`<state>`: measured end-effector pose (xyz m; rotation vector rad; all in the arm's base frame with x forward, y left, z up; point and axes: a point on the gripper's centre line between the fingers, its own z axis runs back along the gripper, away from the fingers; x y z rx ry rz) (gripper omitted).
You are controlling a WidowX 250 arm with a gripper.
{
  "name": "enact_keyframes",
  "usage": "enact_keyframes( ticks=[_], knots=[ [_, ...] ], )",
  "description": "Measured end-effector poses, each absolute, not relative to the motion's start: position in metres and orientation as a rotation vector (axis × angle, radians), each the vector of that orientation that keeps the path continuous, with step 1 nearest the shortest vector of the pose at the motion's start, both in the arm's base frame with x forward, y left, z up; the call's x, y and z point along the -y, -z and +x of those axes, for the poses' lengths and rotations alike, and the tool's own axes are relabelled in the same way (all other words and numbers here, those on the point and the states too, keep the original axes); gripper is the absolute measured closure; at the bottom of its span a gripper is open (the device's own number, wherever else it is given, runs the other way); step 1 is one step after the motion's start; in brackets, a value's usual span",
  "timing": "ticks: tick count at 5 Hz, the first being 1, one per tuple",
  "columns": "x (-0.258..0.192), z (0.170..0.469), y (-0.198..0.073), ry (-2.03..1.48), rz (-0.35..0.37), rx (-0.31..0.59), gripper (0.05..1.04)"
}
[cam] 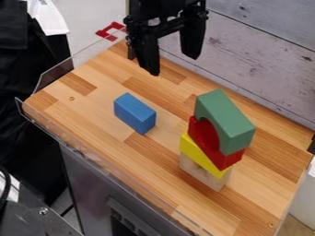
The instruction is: Put the blue block on the top of green arch
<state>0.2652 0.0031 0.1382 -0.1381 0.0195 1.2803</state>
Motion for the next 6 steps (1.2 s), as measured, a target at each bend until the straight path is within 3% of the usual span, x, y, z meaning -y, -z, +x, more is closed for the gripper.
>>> enact_keyframes(
  ticks=[2, 4, 6],
  knots=[
    [-0.018, 0.256, -0.115, -1.294, -0.109, -0.038, 0.085],
    [-0.037, 0.253, -0.077, -1.262, -0.032, -0.046, 0.085],
    [-0.043, 0.258, -0.048, -1.192, 0.002, -0.112, 0.085]
  ],
)
